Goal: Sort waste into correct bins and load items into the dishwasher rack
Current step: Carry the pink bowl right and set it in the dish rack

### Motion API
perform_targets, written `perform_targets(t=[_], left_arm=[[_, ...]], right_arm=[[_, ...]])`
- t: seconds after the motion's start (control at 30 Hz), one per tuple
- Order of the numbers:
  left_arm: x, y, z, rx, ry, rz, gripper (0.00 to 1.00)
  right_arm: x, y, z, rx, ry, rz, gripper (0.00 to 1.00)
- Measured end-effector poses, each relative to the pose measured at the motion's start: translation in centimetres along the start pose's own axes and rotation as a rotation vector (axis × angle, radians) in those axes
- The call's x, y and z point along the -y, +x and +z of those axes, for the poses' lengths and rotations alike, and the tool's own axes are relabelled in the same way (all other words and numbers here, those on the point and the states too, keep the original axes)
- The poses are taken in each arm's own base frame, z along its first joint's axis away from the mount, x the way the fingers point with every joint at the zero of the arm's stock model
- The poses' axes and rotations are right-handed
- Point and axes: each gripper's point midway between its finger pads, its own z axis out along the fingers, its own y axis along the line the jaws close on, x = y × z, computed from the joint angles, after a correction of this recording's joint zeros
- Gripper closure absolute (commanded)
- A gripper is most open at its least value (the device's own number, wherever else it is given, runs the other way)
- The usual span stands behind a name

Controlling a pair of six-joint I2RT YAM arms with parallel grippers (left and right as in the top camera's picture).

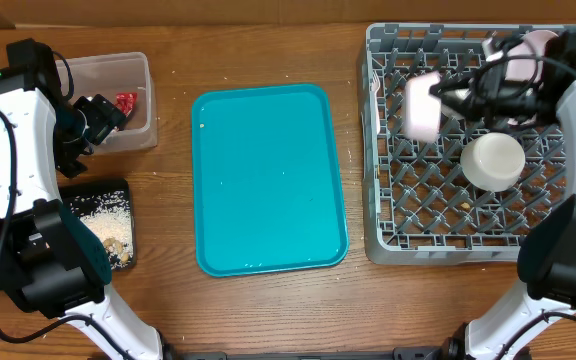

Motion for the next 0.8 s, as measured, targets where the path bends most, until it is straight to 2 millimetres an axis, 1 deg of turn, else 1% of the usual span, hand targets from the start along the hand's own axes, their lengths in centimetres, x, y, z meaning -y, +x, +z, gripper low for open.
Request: perform_targets(t=[0.2, 0.37, 0.43, 0.53, 0.67, 0.8], left_arm=[[0.0, 0.0, 0.0, 0.0, 0.0, 0.0, 0.0], [0.0, 0.0, 0.0, 0.0, 0.0, 0.0, 0.0], [0.0, 0.0, 0.0, 0.0, 0.0, 0.0, 0.0], [0.0, 0.0, 0.0, 0.0, 0.0, 0.0, 0.0], [0.0, 0.0, 0.0, 0.0, 0.0, 0.0, 0.0], [0.0, 0.0, 0.0, 0.0, 0.0, 0.0, 0.0]], right_arm=[[2.4, 2.0, 1.6, -0.005, -0.14, 0.022, 0.96], [3.9, 3.2, 2.3, 0.001, -0.205, 0.052, 0.96], [4.1, 3.6, 2.4, 0.002, -0.219, 0.063, 0.95], [4.2, 3.4, 2.2, 0.008, -0.222, 0.056, 0.93], [4.6, 2.9, 1.7, 0.026, -0.212, 0.047, 0.85], [6.2, 1.6, 0.3, 0.07, -0.153, 0.081, 0.76]])
